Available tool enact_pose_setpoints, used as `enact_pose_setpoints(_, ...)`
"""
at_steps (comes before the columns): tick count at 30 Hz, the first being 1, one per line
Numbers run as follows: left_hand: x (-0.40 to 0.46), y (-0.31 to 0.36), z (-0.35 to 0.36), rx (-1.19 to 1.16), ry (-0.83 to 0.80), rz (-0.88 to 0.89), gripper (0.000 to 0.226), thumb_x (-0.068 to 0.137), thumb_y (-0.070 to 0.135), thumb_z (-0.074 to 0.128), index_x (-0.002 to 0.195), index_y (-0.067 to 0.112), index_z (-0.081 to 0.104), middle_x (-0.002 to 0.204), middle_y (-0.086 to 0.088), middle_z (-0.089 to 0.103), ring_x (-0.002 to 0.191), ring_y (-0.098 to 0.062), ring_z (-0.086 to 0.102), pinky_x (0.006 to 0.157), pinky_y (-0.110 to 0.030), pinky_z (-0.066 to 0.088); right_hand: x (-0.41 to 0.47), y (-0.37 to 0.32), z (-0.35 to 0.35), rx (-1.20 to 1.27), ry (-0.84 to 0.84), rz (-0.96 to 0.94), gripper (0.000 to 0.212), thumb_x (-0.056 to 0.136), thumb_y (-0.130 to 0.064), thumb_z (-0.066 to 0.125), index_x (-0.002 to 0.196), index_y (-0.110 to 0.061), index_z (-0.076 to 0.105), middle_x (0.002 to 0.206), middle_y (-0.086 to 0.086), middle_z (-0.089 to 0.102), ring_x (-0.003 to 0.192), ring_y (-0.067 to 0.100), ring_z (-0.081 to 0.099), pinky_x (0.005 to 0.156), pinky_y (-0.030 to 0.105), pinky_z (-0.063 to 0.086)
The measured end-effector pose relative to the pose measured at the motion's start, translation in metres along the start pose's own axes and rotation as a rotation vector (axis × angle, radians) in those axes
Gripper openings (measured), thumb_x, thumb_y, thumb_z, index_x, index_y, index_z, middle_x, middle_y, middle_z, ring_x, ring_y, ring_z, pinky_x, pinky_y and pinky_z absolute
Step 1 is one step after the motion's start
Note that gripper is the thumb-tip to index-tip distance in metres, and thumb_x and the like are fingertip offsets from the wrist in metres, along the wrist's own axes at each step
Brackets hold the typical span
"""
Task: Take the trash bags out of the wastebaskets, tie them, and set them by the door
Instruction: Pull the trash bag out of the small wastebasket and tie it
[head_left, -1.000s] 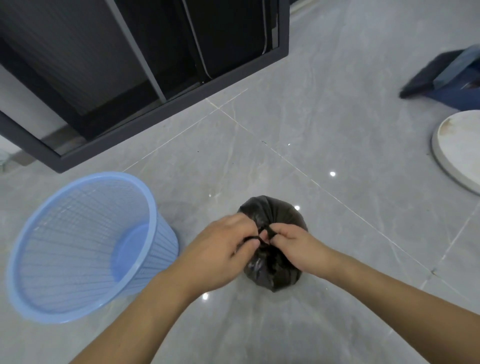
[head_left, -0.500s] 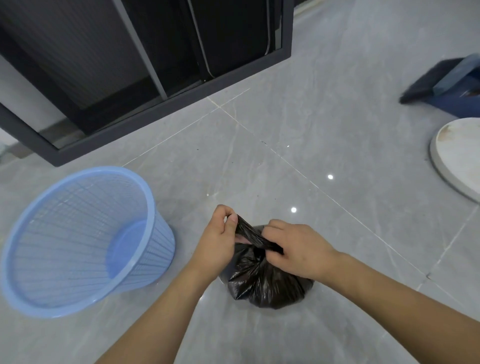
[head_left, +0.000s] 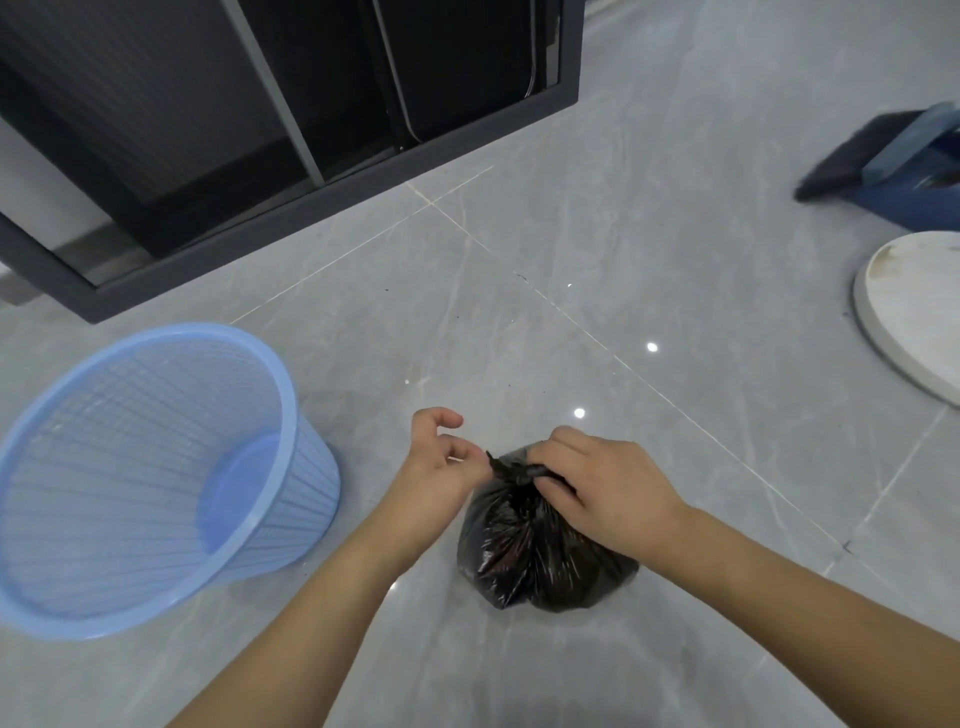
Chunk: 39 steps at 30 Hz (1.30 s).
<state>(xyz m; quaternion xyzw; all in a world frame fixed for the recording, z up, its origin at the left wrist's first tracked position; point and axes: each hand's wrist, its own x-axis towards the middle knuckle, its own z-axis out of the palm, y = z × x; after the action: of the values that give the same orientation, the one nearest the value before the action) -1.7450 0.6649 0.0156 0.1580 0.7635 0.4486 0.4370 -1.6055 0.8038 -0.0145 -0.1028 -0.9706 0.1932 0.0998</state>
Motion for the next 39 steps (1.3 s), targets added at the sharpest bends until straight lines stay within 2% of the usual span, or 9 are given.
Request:
enact_pose_setpoints(4, -0.014, -0.011, -0.002, 0.358, -0.186, 0.070, 0.038, 0.080, 0.020, 0.071, 0.111, 0.028, 0.051, 0.109, 0.005, 0.057, 0.093, -0.003, 0.056, 0.073, -0.007, 0.044, 0.010, 0.000, -0.007, 0.518, -0.138, 0.399, 0.011, 0.079, -0.021, 0.066, 0.071, -0.028, 0.063, 0.094, -0.009, 0.057, 0.085, 0.009, 0.060, 0.081, 0.026, 0.048)
enact_pose_setpoints(6, -0.014, -0.019, 0.003, 0.506, -0.146, 0.109, 0.023, 0.082, 0.031, 0.070, 0.103, 0.027, 0.062, 0.104, 0.007, 0.060, 0.096, -0.006, 0.058, 0.087, -0.020, 0.047, 0.013, 0.000, -0.009, 0.726, -0.121, 0.489, 0.024, 0.074, -0.013, 0.068, 0.058, -0.028, 0.056, 0.092, -0.002, 0.062, 0.085, 0.013, 0.063, 0.083, 0.030, 0.049)
enact_pose_setpoints(10, -0.009, -0.022, 0.009, 0.585, -0.004, 0.210, 0.009, 0.088, 0.027, 0.057, 0.092, 0.028, 0.064, 0.093, 0.011, 0.064, 0.093, -0.012, 0.060, 0.091, -0.037, 0.047, 0.014, -0.004, -0.011, 0.960, -0.141, 0.614, 0.017, 0.079, 0.002, 0.064, 0.066, -0.006, 0.056, 0.068, 0.008, 0.057, 0.064, 0.020, 0.053, 0.064, 0.033, 0.044)
enact_pose_setpoints(14, -0.005, -0.021, 0.008, 0.645, 0.089, 0.223, 0.012, 0.090, 0.026, 0.052, 0.096, 0.026, 0.063, 0.093, 0.009, 0.065, 0.093, -0.015, 0.059, 0.092, -0.039, 0.045, 0.014, -0.002, -0.016, 1.092, -0.264, 0.712, 0.015, 0.083, -0.002, 0.065, 0.088, -0.013, 0.056, 0.062, 0.004, 0.056, 0.054, 0.016, 0.047, 0.052, 0.024, 0.038)
enact_pose_setpoints(17, -0.001, -0.021, 0.007, 0.657, 0.128, 0.227, 0.012, 0.090, 0.028, 0.053, 0.095, 0.026, 0.063, 0.093, 0.010, 0.065, 0.093, -0.016, 0.059, 0.094, -0.040, 0.044, 0.016, 0.001, -0.018, 1.035, -0.389, 0.768, 0.011, 0.086, -0.012, 0.066, 0.096, -0.009, 0.066, 0.075, 0.004, 0.067, 0.065, 0.014, 0.063, 0.063, 0.024, 0.051)
enact_pose_setpoints(22, 0.006, -0.019, 0.007, 0.659, 0.139, 0.210, 0.015, 0.093, 0.028, 0.048, 0.099, 0.026, 0.062, 0.095, 0.009, 0.065, 0.093, -0.016, 0.059, 0.095, -0.041, 0.044, 0.023, 0.001, -0.024, 1.025, -0.500, 0.790, 0.020, 0.086, -0.020, 0.059, 0.066, -0.015, 0.062, 0.076, 0.002, 0.063, 0.077, 0.017, 0.061, 0.073, 0.028, 0.044)
enact_pose_setpoints(26, 0.014, -0.015, 0.003, 0.673, 0.145, 0.195, 0.015, 0.094, 0.028, 0.048, 0.100, 0.024, 0.062, 0.097, 0.007, 0.065, 0.094, -0.017, 0.058, 0.096, -0.041, 0.042, 0.027, 0.001, -0.026, 1.016, -0.519, 0.833, 0.030, 0.069, -0.032, 0.055, 0.086, -0.008, 0.063, 0.088, 0.006, 0.062, 0.085, 0.020, 0.059, 0.076, 0.030, 0.042)
enact_pose_setpoints(33, 0.011, -0.014, 0.000, 0.592, 0.131, 0.227, 0.019, 0.090, 0.019, 0.050, 0.106, 0.030, 0.053, 0.107, 0.013, 0.056, 0.095, -0.012, 0.055, 0.096, -0.042, 0.044, 0.027, 0.011, -0.027, 0.966, -0.381, 0.874, 0.025, 0.089, -0.009, 0.050, 0.108, -0.022, 0.059, 0.084, 0.007, 0.063, 0.067, 0.018, 0.054, 0.054, 0.024, 0.041)
enact_pose_setpoints(39, -0.012, -0.023, 0.003, 0.554, 0.106, 0.447, 0.021, 0.073, 0.033, 0.054, 0.093, 0.032, 0.051, 0.102, 0.018, 0.044, 0.100, -0.007, 0.045, 0.090, -0.039, 0.044, 0.026, 0.013, -0.024, 1.031, -0.363, 0.860, 0.024, 0.091, -0.002, 0.051, 0.109, -0.015, 0.060, 0.085, 0.002, 0.068, 0.069, 0.014, 0.063, 0.060, 0.023, 0.048)
